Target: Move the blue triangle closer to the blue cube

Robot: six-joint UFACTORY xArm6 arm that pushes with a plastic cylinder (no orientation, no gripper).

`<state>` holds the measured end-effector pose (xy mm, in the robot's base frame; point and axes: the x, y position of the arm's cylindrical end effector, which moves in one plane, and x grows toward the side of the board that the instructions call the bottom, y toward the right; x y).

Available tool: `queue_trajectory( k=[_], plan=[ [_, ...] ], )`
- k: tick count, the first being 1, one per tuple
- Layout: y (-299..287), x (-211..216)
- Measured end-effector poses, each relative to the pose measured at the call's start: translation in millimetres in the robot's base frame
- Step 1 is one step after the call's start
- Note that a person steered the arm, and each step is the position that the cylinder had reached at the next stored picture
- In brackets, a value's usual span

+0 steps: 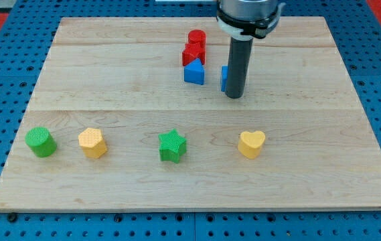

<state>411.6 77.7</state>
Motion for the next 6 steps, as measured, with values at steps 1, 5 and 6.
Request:
queue_trajectory(
  k=[1, 5, 6],
  plan=[
    [-49, -3],
    [-31, -59],
    [-26, -54]
  ],
)
